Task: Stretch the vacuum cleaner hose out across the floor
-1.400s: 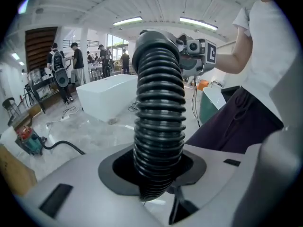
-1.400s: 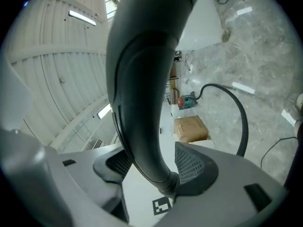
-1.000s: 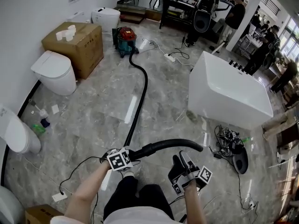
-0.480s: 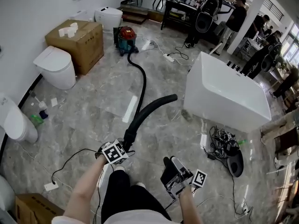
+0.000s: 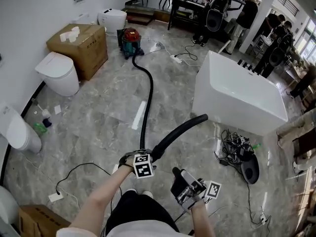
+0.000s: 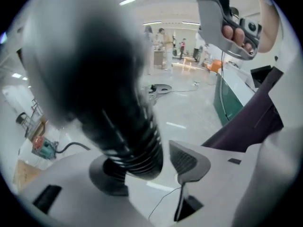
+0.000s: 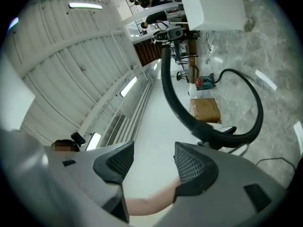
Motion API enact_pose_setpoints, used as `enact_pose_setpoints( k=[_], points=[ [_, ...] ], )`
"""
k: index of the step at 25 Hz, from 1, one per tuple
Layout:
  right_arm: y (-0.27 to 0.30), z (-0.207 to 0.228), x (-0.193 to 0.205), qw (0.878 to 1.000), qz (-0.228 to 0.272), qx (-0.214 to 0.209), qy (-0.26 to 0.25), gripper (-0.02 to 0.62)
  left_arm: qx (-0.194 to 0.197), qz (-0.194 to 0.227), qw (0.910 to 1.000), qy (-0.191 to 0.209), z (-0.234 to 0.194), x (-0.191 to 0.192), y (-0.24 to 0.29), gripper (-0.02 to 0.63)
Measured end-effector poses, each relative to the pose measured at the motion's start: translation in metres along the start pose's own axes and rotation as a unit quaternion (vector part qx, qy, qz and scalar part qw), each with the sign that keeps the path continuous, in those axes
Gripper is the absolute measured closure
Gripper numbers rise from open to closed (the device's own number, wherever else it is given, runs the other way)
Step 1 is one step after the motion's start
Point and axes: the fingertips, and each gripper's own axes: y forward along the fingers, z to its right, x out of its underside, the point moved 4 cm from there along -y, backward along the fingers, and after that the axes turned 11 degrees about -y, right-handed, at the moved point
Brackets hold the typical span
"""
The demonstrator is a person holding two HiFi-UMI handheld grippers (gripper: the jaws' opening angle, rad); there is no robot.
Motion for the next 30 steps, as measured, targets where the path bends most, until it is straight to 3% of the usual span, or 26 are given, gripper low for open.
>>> enact_pose_setpoints(
  k=[2,3,6,9,13,17,20,23,25,26,30],
  points=[
    [-0.003,-0.005,-0.001,1.000,0.003,-0.003,-0.013,0.337,0.046,-0.031,0.9985,0.005,0.019,0.001,0.009,0.228],
    [-0.004,-0.006,-0.002,1.000,0.007,-0.004,-0.015,0.337,0.059,-0.036,0.9976,0.005,0.025,0.005,0.012,0.185],
    [-0.004,-0.004,-0.001,1.000,0.022,-0.005,-0.009,0.337,0.052,0.017,0.9985,0.005,0.030,0.010,0.010,0.181],
    [-0.003,0.000,-0.001,1.000,0.030,-0.001,-0.002,0.337,0.061,0.053,0.9957,-0.045,0.027,0.009,-0.001,0.181],
    [0.005,0.003,0.001,1.000,0.029,-0.001,-0.005,0.337,0.023,0.084,0.9926,-0.085,0.007,0.017,-0.024,0.183],
    [0.012,0.008,0.002,0.999,0.046,0.004,-0.006,0.337,0.013,0.155,0.9784,-0.136,-0.001,0.027,-0.053,0.186],
    [0.015,0.011,-0.002,0.998,0.054,0.019,-0.016,0.337,-0.021,0.221,0.9602,-0.169,-0.005,0.027,-0.082,0.239],
    [0.013,0.018,-0.006,0.996,0.066,0.055,-0.039,0.337,-0.054,0.279,0.9350,-0.212,-0.008,0.025,-0.107,0.410],
    [0.010,0.023,-0.008,0.993,0.073,0.081,-0.053,0.338,-0.082,0.304,0.9231,-0.221,-0.008,0.026,-0.118,0.507],
    [0.011,0.025,-0.008,0.992,0.073,0.087,-0.059,0.338,-0.098,0.313,0.9188,-0.220,-0.009,0.028,-0.124,0.587],
    [0.020,0.024,-0.001,0.992,0.063,0.083,-0.078,0.339,-0.115,0.341,0.9026,-0.235,-0.009,0.037,-0.143,0.598]
  ],
)
